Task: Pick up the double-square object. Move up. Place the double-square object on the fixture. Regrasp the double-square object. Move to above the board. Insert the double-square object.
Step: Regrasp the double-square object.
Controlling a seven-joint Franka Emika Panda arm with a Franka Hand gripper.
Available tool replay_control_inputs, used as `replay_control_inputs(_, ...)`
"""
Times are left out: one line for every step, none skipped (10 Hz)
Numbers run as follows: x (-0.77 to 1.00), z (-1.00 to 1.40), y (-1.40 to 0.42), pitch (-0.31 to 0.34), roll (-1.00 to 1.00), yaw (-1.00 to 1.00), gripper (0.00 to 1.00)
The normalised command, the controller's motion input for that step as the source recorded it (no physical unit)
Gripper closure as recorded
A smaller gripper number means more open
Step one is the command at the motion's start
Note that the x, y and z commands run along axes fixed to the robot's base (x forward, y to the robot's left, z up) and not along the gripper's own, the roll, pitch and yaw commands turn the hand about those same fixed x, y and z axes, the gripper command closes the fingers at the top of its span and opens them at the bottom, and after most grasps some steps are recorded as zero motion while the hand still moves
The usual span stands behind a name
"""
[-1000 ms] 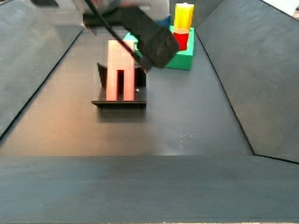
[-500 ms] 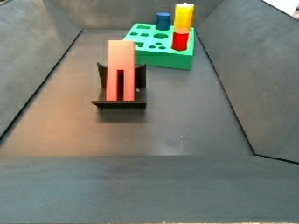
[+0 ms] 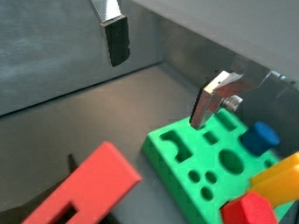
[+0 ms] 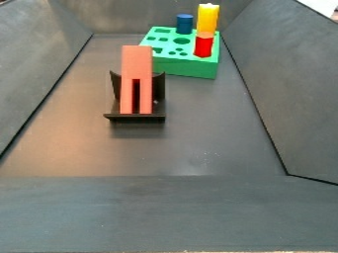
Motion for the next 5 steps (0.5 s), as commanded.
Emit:
replay_control_inputs(-0.01, 0.01, -0.03, 0.013, 1.0, 0.01, 0.0)
replay_control_inputs(-0.01, 0.01, -0.02, 0.01, 1.0, 0.01, 0.0)
replay_control_inputs(0.0, 0.01, -0.02, 0.007, 1.0, 0.01, 0.0)
replay_control_inputs(0.0, 0.01, -0.02, 0.006, 1.0, 0.01, 0.0)
replay_control_inputs(0.01, 0.01, -0.02, 0.007, 1.0, 0.01, 0.0)
